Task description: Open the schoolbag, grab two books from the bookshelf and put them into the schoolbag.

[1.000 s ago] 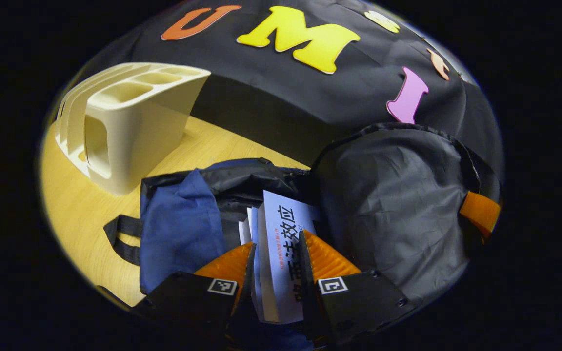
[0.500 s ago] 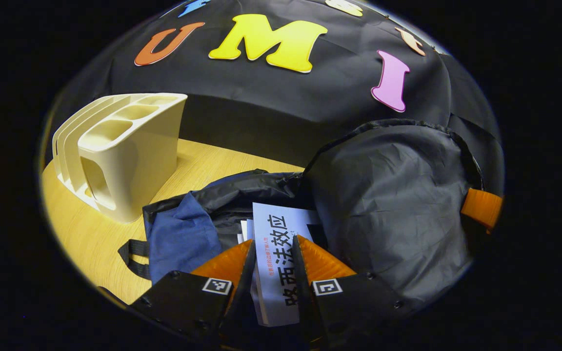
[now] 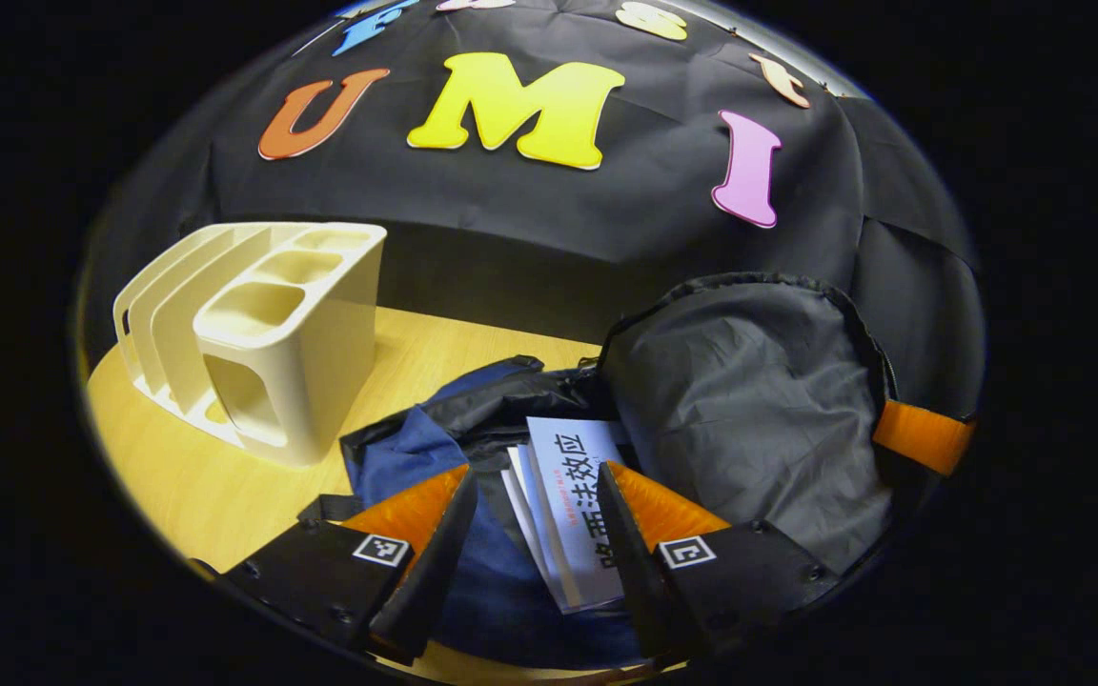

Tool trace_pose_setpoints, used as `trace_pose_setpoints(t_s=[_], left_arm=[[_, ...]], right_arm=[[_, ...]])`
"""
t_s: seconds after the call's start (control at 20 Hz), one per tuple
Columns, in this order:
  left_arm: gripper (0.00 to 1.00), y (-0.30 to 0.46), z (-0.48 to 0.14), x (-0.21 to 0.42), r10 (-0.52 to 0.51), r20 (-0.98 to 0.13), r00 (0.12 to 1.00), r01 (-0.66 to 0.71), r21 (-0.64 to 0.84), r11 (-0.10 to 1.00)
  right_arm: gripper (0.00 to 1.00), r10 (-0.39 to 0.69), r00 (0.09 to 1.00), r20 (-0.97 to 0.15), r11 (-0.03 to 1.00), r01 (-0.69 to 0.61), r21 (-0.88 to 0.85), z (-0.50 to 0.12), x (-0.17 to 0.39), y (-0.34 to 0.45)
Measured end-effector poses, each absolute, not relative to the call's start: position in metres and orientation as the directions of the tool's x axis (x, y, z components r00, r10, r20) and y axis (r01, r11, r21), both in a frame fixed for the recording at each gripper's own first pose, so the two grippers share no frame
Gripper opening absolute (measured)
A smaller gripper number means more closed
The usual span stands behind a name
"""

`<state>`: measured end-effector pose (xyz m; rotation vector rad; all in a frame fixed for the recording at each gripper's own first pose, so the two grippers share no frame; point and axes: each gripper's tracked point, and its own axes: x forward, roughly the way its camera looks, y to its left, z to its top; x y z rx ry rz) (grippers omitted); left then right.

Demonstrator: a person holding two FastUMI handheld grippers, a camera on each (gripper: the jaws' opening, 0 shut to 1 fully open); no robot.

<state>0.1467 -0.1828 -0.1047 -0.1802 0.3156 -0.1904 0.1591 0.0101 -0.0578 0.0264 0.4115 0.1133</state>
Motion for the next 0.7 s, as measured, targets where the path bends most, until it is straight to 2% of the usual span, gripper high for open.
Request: trace_pose_setpoints(t_s=[0.2,0.35,0.5,0.55,0.7], left_arm=[[0.91,-0.144,-0.095,0.129,-0.161,-0.242,0.957,0.123,-0.167,0.978],[0.94,-0.114,-0.093,0.109,-0.137,-0.229,0.964,0.107,-0.138,0.985],[0.94,-0.086,-0.087,0.088,-0.113,-0.212,0.971,0.089,-0.121,0.989],[0.95,-0.077,-0.085,0.081,-0.108,-0.205,0.973,0.085,-0.116,0.99],[0.94,-0.054,-0.083,0.054,-0.099,-0.202,0.974,0.083,-0.087,0.993]], right_arm=[[0.26,0.092,0.915,-0.393,0.995,-0.097,0.007,-0.059,0.141,0.02],[0.26,0.061,0.925,-0.376,0.997,-0.072,-0.017,-0.06,0.127,0.023],[0.32,0.055,0.926,-0.373,0.998,-0.056,0.007,-0.062,0.106,0.031],[0.35,0.054,0.931,-0.362,0.999,-0.05,0.02,-0.059,0.099,0.033],[0.57,0.059,0.949,-0.311,0.998,-0.045,0.051,-0.051,0.076,0.038]])
